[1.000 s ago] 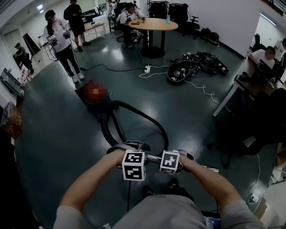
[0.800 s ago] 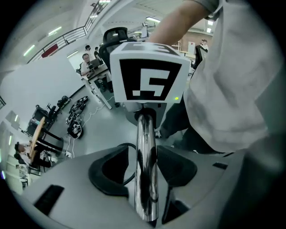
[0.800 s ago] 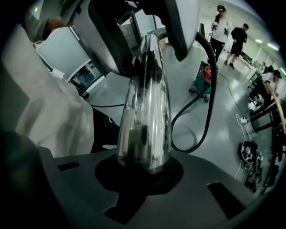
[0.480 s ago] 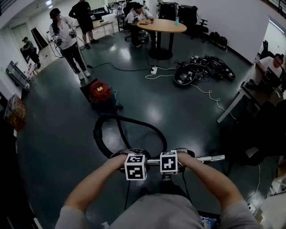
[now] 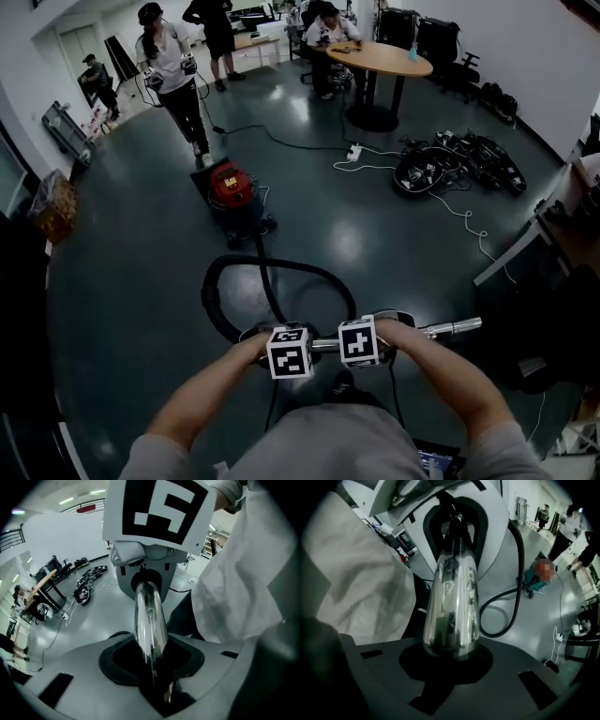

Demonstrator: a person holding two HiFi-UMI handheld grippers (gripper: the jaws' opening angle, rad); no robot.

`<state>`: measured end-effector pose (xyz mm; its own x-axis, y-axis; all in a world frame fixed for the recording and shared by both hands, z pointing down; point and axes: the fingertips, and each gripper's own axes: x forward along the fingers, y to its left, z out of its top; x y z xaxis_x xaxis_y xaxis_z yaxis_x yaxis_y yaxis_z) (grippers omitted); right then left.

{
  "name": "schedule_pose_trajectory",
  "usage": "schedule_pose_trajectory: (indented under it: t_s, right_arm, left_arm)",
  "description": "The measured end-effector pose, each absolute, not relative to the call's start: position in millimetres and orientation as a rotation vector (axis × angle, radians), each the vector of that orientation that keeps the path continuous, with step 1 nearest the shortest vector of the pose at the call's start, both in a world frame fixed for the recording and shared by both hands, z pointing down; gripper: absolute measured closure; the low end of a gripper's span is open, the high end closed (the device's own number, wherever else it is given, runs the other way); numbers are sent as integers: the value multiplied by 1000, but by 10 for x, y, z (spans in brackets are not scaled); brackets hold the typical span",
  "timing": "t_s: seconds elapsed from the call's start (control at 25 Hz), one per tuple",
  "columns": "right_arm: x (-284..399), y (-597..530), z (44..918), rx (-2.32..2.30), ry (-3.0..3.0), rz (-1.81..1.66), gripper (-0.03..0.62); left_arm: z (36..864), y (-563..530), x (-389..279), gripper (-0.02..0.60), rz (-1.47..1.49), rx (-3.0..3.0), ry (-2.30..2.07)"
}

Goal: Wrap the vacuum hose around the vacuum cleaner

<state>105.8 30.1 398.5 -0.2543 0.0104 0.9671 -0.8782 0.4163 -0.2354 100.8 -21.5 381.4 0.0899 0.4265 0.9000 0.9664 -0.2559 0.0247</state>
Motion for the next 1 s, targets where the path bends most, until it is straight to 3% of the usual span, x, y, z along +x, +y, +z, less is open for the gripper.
schedule_pose_trajectory:
  t_s: [0.52, 0.88, 1.0]
  right_arm:
    - [1566, 413, 4016, 694, -1719, 833, 537]
    - [2016, 219, 3851, 777, -1651, 593, 439]
    - [2166, 175, 3752, 759, -1586, 523, 436]
  left_arm:
    - [3884, -25, 1433, 431, -1311, -1867, -1210]
    - [3992, -18, 1653, 434, -1439, -2001, -1168]
    - [3955, -13, 1763, 434, -1446, -2056, -1210]
